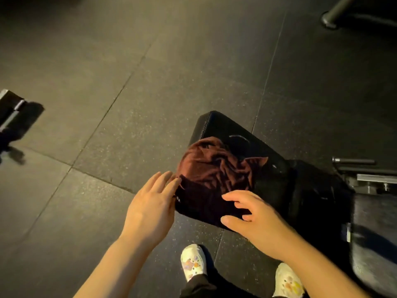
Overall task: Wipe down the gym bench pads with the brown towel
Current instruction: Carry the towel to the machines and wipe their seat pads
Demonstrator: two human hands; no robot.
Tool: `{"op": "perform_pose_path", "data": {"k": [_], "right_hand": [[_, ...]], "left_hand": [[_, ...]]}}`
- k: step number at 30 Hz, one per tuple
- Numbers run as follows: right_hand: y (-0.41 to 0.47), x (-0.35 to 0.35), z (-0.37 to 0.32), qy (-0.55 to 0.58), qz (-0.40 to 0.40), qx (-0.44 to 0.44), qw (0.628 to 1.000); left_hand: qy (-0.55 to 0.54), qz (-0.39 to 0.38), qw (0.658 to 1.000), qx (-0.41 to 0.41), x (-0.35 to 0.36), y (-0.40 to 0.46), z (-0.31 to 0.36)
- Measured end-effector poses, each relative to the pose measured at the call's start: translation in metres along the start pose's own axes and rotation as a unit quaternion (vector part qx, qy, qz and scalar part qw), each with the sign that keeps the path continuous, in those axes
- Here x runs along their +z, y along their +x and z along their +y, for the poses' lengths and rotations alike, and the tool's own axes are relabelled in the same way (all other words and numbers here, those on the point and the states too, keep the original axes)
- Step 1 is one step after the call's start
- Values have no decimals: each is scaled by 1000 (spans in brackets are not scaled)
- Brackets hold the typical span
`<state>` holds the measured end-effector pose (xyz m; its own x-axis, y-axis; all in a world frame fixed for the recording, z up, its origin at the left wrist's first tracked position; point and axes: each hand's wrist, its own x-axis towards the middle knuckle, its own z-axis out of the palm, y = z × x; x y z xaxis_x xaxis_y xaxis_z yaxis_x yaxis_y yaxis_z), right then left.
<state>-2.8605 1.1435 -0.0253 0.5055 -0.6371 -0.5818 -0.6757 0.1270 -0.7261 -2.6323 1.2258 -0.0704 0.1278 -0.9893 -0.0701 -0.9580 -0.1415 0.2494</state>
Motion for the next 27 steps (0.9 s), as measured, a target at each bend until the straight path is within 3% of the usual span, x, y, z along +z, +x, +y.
{"op": "perform_pose_path", "data": {"k": [3, 10, 19, 23, 27], "right_hand": [[21, 19, 7, -38, 37, 26, 998], [59, 28, 7, -99, 13, 59, 993], [109, 17, 1, -92, 68, 49, 992], [127, -9, -7, -104, 46, 66, 991], [136, -4, -13, -90, 90, 52, 991]], "left_hand": [[-46, 2, 998, -53, 24, -15, 16], [-69, 27, 989, -130, 61, 36, 64], [-53, 12, 998, -37, 59, 111, 35], [-71, 12, 996, -43, 54, 140, 32], [-91, 19, 995, -48, 55, 143, 33]]}}
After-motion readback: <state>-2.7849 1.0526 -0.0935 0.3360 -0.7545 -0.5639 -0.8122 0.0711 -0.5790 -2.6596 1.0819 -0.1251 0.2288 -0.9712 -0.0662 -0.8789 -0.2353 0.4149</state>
